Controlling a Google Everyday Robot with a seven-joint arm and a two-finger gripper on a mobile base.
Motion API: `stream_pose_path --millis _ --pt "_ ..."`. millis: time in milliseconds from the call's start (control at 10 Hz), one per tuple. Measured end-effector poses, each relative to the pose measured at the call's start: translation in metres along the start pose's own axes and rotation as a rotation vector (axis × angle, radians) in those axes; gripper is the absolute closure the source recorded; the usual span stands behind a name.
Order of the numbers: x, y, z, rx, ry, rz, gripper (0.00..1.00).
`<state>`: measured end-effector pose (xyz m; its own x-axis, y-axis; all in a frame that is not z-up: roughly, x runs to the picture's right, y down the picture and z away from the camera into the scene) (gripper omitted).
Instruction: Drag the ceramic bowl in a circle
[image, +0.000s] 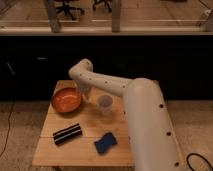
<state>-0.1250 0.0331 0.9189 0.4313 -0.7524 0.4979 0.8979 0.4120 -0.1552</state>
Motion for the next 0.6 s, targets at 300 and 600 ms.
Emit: stream_pose_path --millis 300,600 --pt "-0.003 -0.004 -0.001 0.005 0.001 0.013 0.97" --pt "-0.006 0.005 -0.005 0.000 0.018 0.012 0.79"
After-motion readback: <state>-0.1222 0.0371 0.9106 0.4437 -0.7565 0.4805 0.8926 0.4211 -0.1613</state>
